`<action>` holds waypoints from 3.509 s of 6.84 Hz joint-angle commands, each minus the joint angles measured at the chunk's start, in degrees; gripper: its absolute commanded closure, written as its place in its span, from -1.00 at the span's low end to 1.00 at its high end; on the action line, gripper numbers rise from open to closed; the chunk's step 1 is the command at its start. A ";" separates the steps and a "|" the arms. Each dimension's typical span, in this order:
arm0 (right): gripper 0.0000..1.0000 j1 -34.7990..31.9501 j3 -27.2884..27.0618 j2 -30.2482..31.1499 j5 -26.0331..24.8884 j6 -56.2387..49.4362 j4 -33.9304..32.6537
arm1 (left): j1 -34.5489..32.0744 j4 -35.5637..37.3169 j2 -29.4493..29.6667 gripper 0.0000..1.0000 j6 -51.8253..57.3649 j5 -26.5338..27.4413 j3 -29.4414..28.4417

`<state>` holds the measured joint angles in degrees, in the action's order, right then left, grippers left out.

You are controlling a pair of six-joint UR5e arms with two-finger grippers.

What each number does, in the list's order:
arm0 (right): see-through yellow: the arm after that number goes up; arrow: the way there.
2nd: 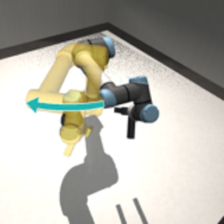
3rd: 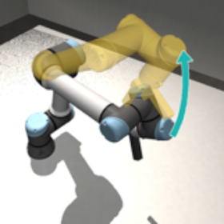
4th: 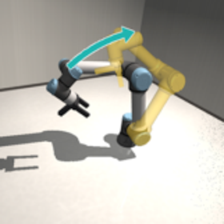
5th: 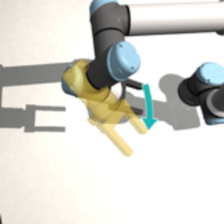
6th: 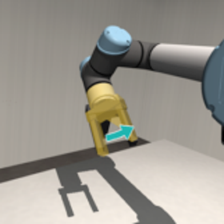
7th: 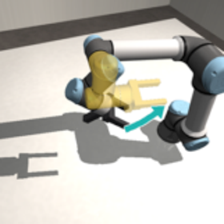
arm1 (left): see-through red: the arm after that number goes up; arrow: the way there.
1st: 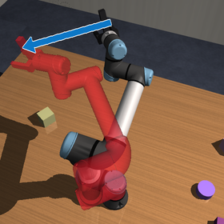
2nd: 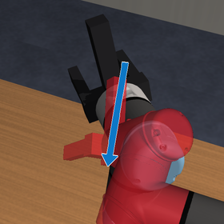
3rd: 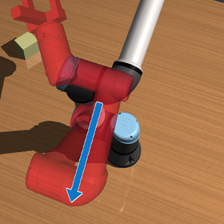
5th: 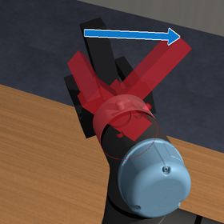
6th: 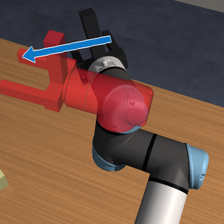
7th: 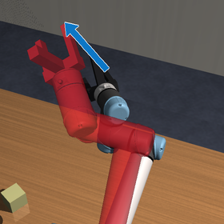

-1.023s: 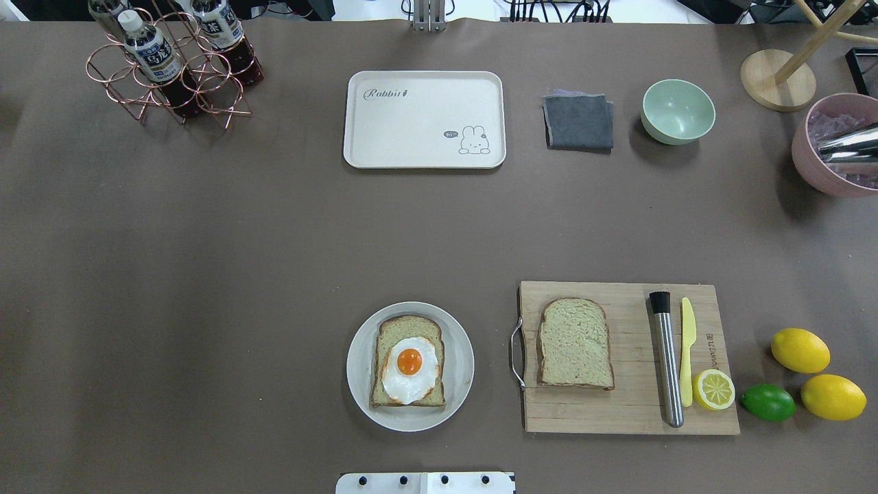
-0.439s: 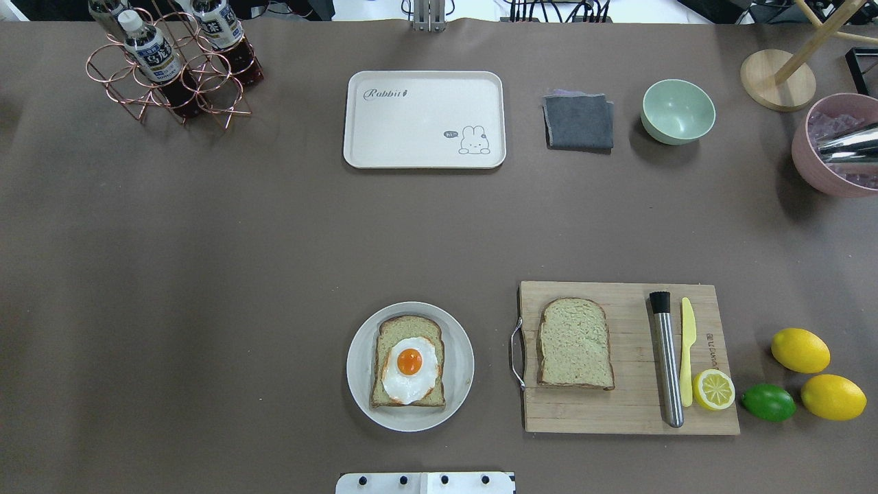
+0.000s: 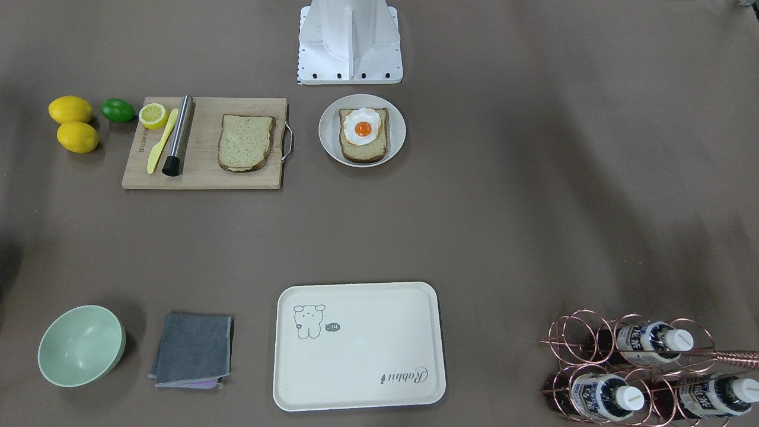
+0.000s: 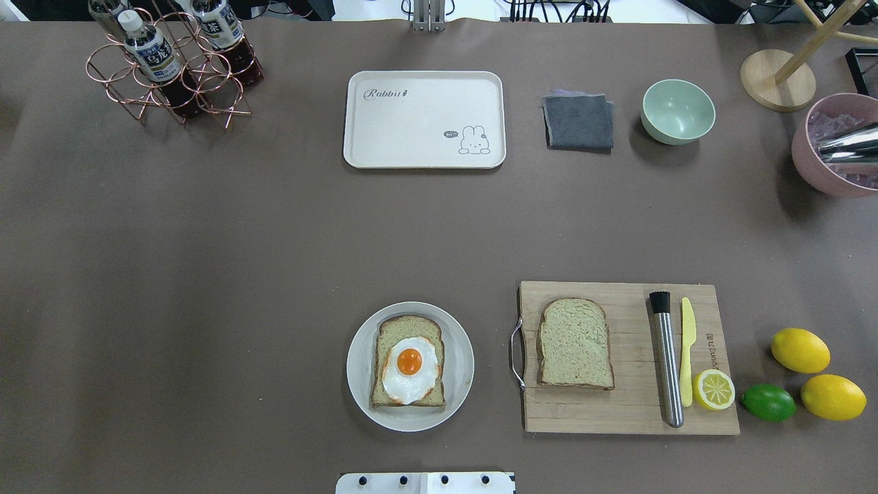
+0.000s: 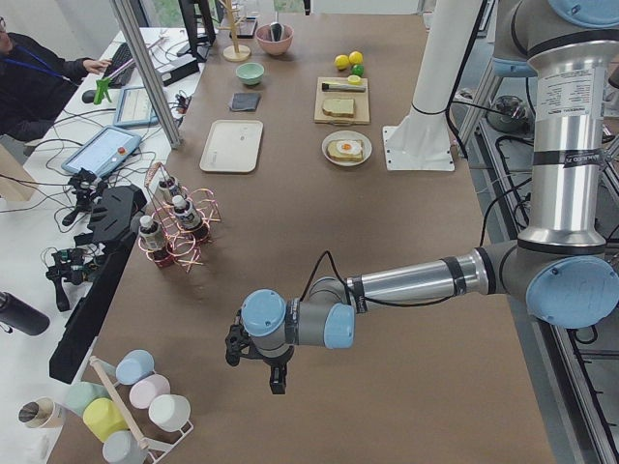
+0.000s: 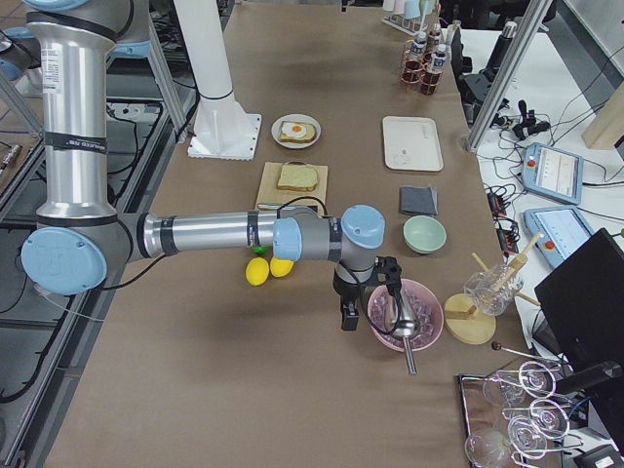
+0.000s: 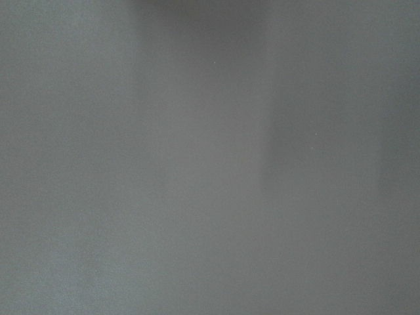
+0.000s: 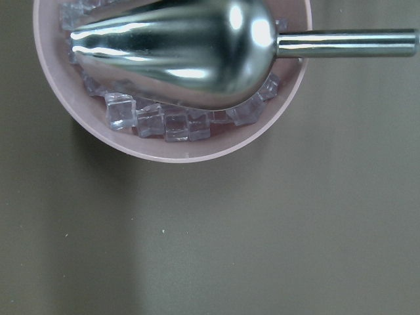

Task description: Make sandwich and place on tray

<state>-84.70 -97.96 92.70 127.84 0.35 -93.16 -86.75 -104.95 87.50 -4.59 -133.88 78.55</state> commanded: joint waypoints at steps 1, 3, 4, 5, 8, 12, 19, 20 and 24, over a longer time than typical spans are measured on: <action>-1.00 -0.02 -0.03 0.02 0.04 0.09 0.08 | 0.00 0.01 0.22 -0.99 -0.16 -1.11 0.29; -1.00 0.06 -0.12 -0.24 3.20 0.09 0.08 | -0.09 -0.25 1.00 -0.99 -0.25 -3.92 0.38; -1.00 -0.02 -0.21 -0.42 3.12 0.00 0.17 | 0.00 -0.17 1.70 -0.99 -0.25 -3.93 0.29; -1.00 0.06 -0.04 -1.37 2.68 -0.17 0.17 | -0.09 -0.16 1.71 -0.99 -0.33 -3.93 0.29; -1.00 -0.02 0.22 -1.73 3.03 -0.79 0.26 | -0.09 -4.43 0.84 -0.99 -0.07 -6.80 -0.32; -1.00 -0.02 -1.27 -2.96 3.82 -0.79 0.61 | 0.00 -9.11 4.94 -0.99 -7.10 -10.08 3.00; -1.00 7.50 -4.78 -7.50 3.13 1.31 6.24 | 15.44 -25.14 15.07 -1.00 -26.14 -3.68 11.41; -1.00 9.80 -4.69 -8.06 3.29 6.63 6.85 | 19.82 -21.38 14.98 -1.00 -34.70 -3.32 17.89; -1.00 20.07 -12.13 -8.41 3.56 33.31 7.99 | 37.42 -17.39 18.04 -0.99 -55.49 8.55 27.18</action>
<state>-68.37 -106.63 84.34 131.47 23.76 -85.86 -53.05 -122.59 103.73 -55.15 -127.18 104.80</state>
